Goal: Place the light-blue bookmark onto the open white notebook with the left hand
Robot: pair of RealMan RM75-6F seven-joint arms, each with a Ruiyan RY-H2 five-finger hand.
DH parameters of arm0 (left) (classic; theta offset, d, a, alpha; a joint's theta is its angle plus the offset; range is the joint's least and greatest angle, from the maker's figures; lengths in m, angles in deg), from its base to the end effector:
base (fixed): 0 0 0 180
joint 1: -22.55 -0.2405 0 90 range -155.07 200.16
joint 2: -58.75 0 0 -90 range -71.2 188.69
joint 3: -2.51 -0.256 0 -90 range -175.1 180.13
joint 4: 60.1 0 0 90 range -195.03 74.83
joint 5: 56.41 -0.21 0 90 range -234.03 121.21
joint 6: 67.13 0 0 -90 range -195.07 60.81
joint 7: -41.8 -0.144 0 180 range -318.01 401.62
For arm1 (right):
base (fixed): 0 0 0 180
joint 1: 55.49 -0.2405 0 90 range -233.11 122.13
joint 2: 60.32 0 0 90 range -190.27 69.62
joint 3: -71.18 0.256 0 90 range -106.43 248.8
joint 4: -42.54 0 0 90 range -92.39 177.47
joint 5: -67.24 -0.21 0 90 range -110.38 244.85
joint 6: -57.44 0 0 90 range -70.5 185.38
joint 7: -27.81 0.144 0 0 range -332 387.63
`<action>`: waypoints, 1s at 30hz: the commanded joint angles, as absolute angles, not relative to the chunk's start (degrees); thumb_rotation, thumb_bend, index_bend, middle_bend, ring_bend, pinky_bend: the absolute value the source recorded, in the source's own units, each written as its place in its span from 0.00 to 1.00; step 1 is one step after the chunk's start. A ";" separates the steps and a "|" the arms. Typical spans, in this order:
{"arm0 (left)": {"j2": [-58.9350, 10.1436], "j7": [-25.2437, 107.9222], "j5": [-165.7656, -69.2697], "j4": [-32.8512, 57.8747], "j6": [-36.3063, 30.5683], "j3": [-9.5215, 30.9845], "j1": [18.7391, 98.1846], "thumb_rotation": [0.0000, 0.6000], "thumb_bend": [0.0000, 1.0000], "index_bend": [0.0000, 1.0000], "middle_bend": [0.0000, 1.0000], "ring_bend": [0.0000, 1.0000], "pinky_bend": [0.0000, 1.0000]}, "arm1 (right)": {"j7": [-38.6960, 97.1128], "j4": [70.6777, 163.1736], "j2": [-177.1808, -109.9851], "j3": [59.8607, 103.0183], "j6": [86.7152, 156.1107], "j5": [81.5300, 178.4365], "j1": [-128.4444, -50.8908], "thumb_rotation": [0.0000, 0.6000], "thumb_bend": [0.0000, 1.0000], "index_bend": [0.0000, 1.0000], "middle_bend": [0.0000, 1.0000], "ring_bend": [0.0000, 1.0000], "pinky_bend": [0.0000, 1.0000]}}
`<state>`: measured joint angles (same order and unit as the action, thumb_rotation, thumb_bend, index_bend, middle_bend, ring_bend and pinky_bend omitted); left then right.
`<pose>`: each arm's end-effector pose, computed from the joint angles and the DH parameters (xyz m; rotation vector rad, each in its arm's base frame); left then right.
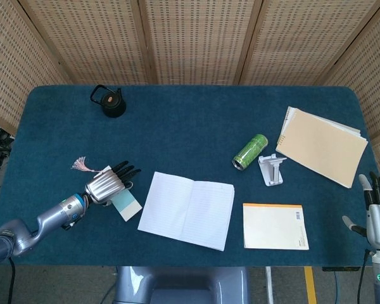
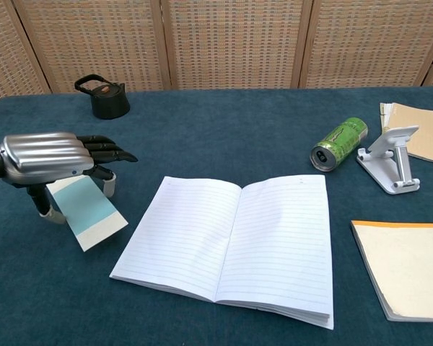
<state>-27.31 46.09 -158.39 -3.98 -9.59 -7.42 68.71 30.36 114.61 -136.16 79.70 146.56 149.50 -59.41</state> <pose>-0.2329 0.3487 -0.0010 -2.3755 -0.3241 -0.6676 -0.3592 -0.1951 0.1562 1.2169 -0.7420 0.8794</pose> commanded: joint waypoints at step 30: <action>-34.60 45.47 -173.78 -17.36 6.18 -7.28 80.44 1.00 0.11 0.57 0.00 0.00 0.00 | 33.82 111.89 -136.07 81.20 144.19 146.01 -59.29 1.00 0.10 0.01 0.00 0.00 0.00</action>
<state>-33.69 44.85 -172.85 -16.24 5.18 -6.83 79.68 33.76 111.96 -136.06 81.17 144.26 146.07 -59.30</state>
